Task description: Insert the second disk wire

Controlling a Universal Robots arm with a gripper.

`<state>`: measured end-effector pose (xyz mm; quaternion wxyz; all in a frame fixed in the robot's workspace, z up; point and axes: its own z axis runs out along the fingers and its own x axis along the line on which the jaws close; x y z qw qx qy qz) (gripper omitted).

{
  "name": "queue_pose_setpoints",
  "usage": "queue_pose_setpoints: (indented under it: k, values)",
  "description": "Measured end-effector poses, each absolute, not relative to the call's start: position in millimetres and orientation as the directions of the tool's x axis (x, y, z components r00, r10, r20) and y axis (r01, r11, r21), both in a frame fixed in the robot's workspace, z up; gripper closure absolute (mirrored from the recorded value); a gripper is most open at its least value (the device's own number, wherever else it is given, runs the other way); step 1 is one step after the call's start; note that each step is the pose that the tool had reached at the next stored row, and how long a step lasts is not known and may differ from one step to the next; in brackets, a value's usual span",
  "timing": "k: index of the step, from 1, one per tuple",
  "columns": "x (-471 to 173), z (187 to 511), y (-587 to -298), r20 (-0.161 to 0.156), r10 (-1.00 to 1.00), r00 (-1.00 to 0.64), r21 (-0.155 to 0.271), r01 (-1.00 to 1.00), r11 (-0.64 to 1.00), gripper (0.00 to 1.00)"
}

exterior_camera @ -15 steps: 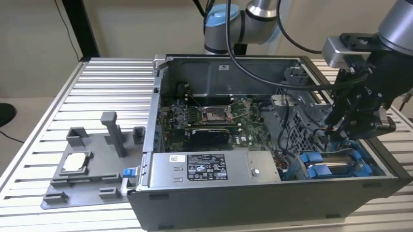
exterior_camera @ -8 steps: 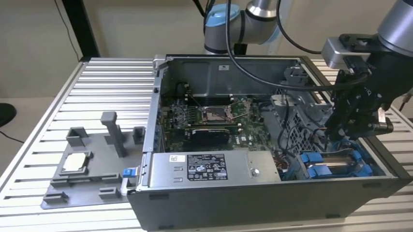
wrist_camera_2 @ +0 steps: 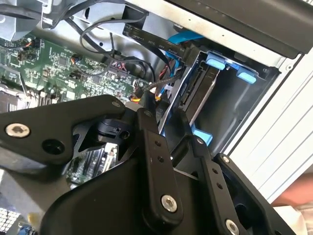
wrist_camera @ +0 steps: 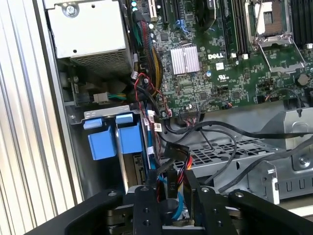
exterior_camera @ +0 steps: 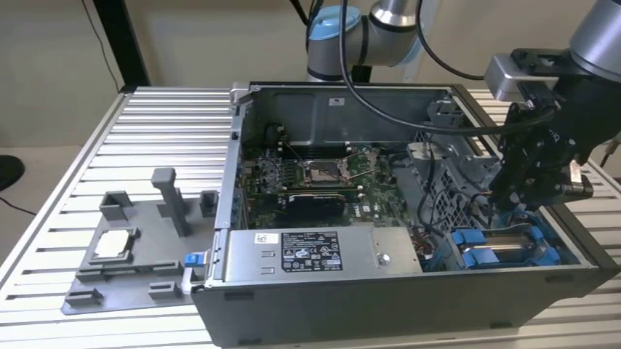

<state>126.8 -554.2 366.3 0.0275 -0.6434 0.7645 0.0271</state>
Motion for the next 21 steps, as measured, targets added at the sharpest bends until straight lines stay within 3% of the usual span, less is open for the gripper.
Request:
queue_pose_setpoints:
  k: [3, 4, 21]
  values:
    - [126.8, 366.5, -554.2, -0.077, -0.982, -0.17, 0.006, -0.985, 0.17, 0.0]
    - [126.8, 366.5, -554.2, -0.077, -0.982, -0.17, 0.006, -0.985, 0.171, 1.0]
    - [131.0, 367.4, -553.8, -0.073, -0.983, -0.17, 0.006, -0.985, 0.171, 1.0]
